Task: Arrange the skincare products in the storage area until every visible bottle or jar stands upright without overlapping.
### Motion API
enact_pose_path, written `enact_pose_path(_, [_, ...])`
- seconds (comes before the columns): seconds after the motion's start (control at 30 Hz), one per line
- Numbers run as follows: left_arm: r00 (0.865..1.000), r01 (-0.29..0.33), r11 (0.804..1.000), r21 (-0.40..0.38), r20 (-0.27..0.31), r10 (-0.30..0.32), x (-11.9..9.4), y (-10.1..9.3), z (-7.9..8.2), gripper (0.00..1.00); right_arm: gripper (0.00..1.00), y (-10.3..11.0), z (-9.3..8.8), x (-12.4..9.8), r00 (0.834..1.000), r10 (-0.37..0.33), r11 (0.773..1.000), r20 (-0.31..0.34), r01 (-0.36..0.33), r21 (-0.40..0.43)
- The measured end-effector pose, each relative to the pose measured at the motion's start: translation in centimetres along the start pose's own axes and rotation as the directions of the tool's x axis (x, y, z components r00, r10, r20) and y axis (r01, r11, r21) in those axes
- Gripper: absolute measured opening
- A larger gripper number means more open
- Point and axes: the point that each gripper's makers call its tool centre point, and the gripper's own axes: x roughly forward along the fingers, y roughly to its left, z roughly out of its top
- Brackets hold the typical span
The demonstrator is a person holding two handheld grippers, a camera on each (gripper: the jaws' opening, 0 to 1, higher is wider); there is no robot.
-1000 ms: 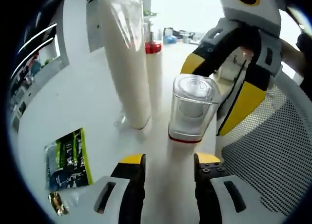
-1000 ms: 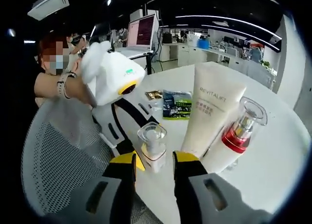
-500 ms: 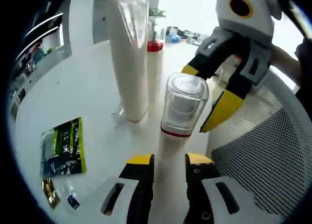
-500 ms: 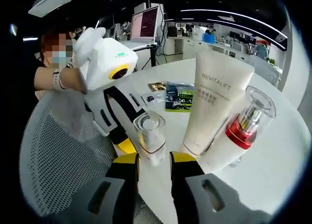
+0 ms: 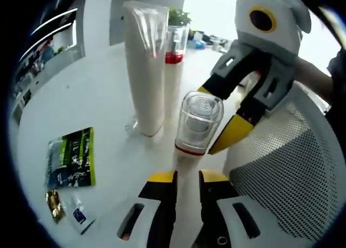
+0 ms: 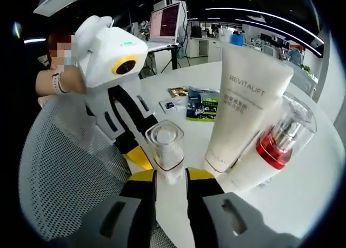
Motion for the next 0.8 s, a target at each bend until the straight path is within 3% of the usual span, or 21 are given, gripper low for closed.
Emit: enact_pose_path(0.8, [0.997, -0.034, 0.999, 0.015, -0.062, 0.035, 1.7, 0.3, 0.7, 0.06, 0.13, -0.8, -1.1, -0.1, 0.999, 0.010, 1.000, -0.037, -0.009, 0.029])
